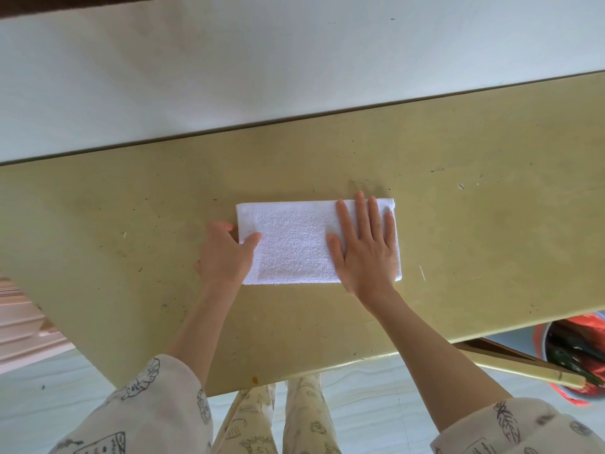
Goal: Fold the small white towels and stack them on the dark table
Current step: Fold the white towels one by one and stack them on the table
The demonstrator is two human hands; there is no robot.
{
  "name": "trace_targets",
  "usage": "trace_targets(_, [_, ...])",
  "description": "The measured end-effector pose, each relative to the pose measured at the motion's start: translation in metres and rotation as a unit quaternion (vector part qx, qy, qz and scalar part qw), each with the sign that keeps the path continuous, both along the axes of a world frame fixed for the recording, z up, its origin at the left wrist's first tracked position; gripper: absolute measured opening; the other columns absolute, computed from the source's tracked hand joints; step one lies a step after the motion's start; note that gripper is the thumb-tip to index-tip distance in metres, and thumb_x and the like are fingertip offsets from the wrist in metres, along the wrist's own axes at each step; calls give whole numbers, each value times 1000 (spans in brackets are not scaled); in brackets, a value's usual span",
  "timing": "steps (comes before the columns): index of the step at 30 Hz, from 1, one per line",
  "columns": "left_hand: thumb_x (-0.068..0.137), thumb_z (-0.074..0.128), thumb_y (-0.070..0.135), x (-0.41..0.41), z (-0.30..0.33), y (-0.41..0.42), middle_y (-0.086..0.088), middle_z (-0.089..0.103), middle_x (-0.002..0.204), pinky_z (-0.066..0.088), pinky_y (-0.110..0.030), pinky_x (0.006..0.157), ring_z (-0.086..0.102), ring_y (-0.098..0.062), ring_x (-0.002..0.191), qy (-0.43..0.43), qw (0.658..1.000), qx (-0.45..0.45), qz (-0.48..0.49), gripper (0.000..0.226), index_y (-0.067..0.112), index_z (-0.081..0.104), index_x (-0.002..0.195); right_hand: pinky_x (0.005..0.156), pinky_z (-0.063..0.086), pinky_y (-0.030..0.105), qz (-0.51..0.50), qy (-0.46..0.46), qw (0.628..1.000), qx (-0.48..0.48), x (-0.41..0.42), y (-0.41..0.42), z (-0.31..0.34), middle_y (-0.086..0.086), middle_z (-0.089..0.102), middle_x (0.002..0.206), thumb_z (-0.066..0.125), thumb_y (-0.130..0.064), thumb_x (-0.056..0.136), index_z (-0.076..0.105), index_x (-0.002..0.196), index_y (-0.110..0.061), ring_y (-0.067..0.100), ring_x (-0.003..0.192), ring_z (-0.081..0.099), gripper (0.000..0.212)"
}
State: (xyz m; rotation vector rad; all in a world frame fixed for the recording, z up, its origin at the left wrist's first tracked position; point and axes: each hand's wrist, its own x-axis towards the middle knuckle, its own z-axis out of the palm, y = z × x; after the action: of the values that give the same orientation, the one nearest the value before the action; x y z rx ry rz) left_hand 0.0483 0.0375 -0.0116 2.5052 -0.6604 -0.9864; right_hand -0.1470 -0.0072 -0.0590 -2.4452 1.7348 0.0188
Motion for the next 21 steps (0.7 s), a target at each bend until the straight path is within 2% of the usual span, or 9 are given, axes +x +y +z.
trace_targets(3, [80, 69, 27, 7, -1, -5, 3, 62, 86, 48, -46, 90, 62, -23, 89, 69, 998, 0, 6, 33, 10, 60, 107, 114, 8, 46, 2, 0, 1000, 3, 0, 0, 0, 12, 27, 153, 22, -46, 94, 29, 145, -21, 26, 142, 24, 57])
trace_targets(6, [85, 65, 23, 6, 1, -7, 2, 60, 79, 49, -34, 75, 59, -21, 81, 118, 992, -37, 27, 20, 9, 62, 98, 114, 7, 47, 1, 1, 1000, -3, 0, 0, 0, 13, 30, 151, 23, -46, 94, 32, 144, -21, 27, 141, 27, 56])
trace_targets(9, [90, 56, 29, 1, 3, -5, 3, 42, 60, 32, -24, 51, 41, -14, 56, 70, 994, -80, 7, 24, 11, 51, 74, 113, 5, 48, -2, 5, 1000, 1, 0, 0, 0, 13, 31, 151, 23, -46, 94, 33, 143, -21, 28, 140, 28, 56])
trace_targets(12, [93, 50, 31, -6, 3, -3, 4, 30, 55, 22, -23, 48, 26, -12, 49, 26, 993, -119, 0, 41, 16, 34, 59, 114, -4, 46, 2, 15, 999, 34, 0, 0, 3, 10, 18, 156, 14, -49, 94, 22, 147, -24, 25, 144, 16, 59])
trace_targets(14, [94, 49, 32, -9, 7, -4, 4, 32, 56, 24, -19, 48, 28, -11, 49, -1, 989, -151, 5, 36, 16, 40, 62, 115, -9, 45, 1, -10, 999, 47, -1, -2, 5, 8, 9, 157, 10, -50, 92, 16, 148, -25, 23, 146, 7, 61])
trace_targets(16, [94, 48, 32, -12, 14, -5, 5, 39, 58, 32, -16, 47, 34, -10, 50, -24, 981, -190, 3, 28, 14, 52, 74, 117, -4, 42, -14, -118, 992, 48, -1, -4, 11, 9, 12, 157, 17, -46, 94, 23, 147, -22, 23, 146, 9, 59])
trace_targets(18, [95, 48, 30, -20, 26, -8, 5, 43, 59, 34, -12, 49, 39, -7, 51, -35, 973, -227, -10, 23, 14, 55, 80, 118, 8, 32, -71, -287, 953, 68, -6, -6, 25, 7, 17, 156, 28, -34, 98, 33, 144, -18, 18, 144, 15, 49])
trace_targets(20, [95, 48, 29, -33, 37, -13, 4, 46, 60, 35, -12, 51, 42, -2, 53, -34, 970, -239, -32, 21, 15, 56, 81, 109, 28, 18, -160, -401, 899, 67, -20, -6, 41, 4, 38, 146, 40, -19, 99, 47, 135, -14, 13, 134, 37, 38])
trace_targets(21, [94, 48, 28, -42, 42, -16, 4, 47, 60, 35, -12, 51, 43, 0, 53, -32, 970, -237, -47, 19, 16, 56, 82, 100, 38, 18, -210, -426, 877, 70, -29, -6, 47, 2, 52, 132, 42, -13, 98, 54, 128, -12, 13, 121, 51, 33])
